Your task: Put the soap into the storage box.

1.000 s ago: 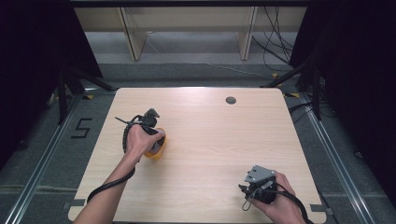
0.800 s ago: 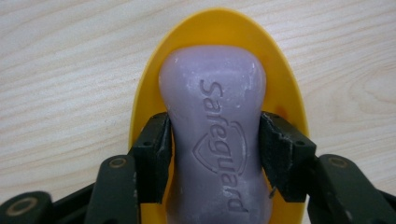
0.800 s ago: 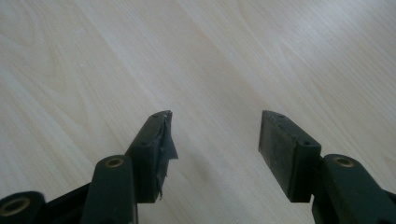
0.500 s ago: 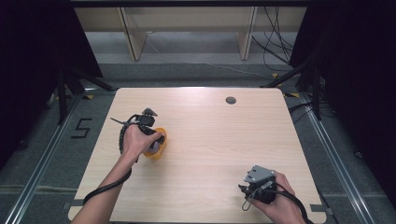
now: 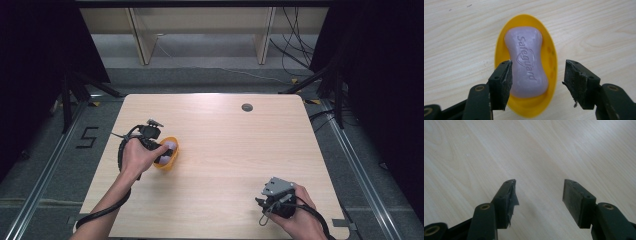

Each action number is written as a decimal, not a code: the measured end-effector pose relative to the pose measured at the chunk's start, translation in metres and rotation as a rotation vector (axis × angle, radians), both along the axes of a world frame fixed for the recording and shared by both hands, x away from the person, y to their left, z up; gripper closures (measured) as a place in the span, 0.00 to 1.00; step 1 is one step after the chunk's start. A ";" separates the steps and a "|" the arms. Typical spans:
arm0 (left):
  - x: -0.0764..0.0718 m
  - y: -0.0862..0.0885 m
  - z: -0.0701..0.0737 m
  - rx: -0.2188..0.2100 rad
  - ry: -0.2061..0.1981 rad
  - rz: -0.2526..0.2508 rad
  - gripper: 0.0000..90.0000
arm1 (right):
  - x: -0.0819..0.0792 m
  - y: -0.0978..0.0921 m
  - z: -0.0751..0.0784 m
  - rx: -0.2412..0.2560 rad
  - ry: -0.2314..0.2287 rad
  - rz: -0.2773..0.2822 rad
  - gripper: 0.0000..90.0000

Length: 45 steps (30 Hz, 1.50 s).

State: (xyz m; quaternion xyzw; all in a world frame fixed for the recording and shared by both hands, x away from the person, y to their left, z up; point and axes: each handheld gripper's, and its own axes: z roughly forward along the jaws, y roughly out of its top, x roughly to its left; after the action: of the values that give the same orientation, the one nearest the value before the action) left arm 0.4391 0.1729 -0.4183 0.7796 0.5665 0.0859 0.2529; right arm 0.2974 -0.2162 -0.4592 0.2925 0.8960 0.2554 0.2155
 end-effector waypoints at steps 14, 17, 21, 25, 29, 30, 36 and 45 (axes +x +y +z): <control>-0.032 0.013 0.000 -0.010 -0.074 -0.099 0.41 | -0.001 0.000 0.000 0.008 0.007 -0.018 0.50; -0.039 0.016 -0.003 -0.010 -0.091 -0.103 0.41 | -0.001 0.000 0.000 0.008 0.007 -0.017 0.50; -0.050 0.021 -0.011 -0.022 -0.111 -0.111 0.40 | -0.001 0.000 0.001 0.007 0.005 -0.020 0.50; -0.057 0.026 -0.019 -0.038 -0.146 -0.104 0.40 | -0.002 0.001 0.000 0.012 0.011 -0.028 0.50; -0.068 0.034 -0.033 -0.062 -0.163 -0.101 0.40 | -0.001 0.000 0.000 0.006 0.005 -0.014 0.50; -0.071 0.037 -0.037 -0.065 -0.162 -0.105 0.40 | -0.001 0.000 0.000 0.006 0.006 -0.014 0.50; -0.088 0.051 -0.059 -0.082 -0.201 -0.136 0.40 | -0.001 0.000 0.000 0.005 0.004 -0.016 0.49; -0.099 0.053 -0.072 -0.108 -0.238 -0.143 0.40 | -0.002 0.000 0.001 0.009 0.001 -0.012 0.49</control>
State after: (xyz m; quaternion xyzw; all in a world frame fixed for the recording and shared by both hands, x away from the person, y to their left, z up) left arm 0.3404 0.2258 -0.4899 0.7874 0.4796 0.1286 0.3653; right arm 0.2959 -0.2160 -0.4585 0.2991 0.8931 0.2581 0.2152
